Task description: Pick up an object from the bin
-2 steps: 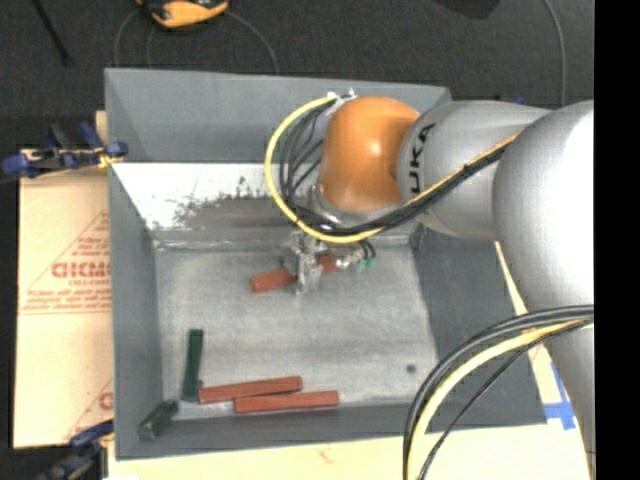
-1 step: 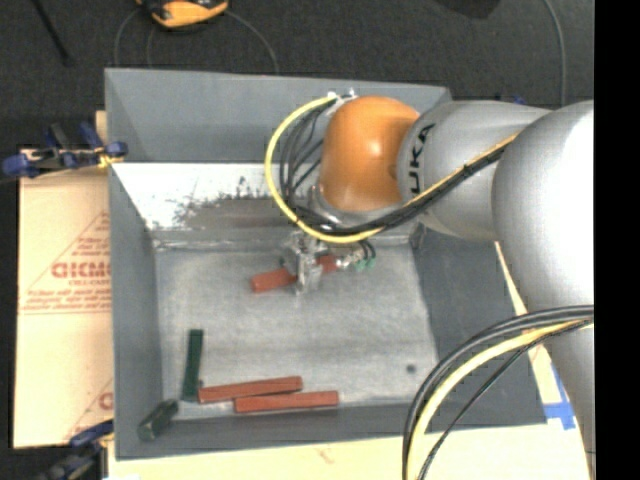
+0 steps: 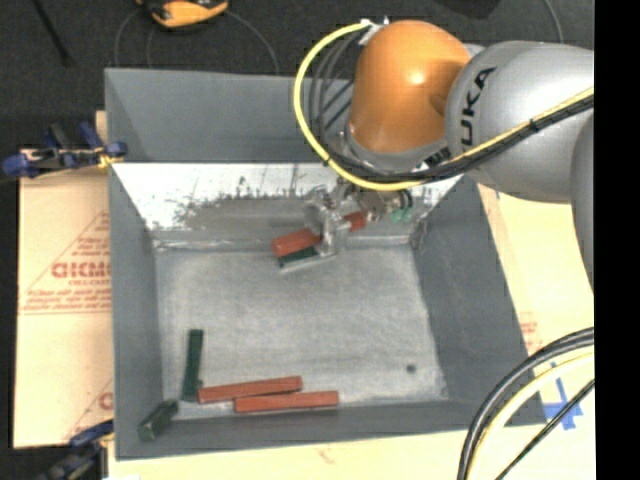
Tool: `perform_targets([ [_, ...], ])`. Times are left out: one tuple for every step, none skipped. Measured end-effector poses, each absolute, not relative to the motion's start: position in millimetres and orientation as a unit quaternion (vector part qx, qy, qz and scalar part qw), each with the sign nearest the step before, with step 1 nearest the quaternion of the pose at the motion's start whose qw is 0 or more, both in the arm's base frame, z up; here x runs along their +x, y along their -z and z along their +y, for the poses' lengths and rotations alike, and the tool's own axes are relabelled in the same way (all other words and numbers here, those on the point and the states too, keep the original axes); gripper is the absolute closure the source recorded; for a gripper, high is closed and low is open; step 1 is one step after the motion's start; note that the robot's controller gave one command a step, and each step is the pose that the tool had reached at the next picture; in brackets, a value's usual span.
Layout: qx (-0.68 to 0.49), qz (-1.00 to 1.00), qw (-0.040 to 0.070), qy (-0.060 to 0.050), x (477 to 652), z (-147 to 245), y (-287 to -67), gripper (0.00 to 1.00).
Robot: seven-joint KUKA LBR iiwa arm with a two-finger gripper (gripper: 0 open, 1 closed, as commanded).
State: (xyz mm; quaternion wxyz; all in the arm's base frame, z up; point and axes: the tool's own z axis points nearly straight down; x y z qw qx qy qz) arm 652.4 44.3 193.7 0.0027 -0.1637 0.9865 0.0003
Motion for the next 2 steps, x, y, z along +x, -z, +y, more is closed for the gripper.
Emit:
perform_targets([
  [-0.163,0.987,0.003,-0.001,652.3,44.5,-193.5,1.0],
  [-0.177,0.984,-0.001,0.0,640.2,41.0,-230.2,1.0],
])
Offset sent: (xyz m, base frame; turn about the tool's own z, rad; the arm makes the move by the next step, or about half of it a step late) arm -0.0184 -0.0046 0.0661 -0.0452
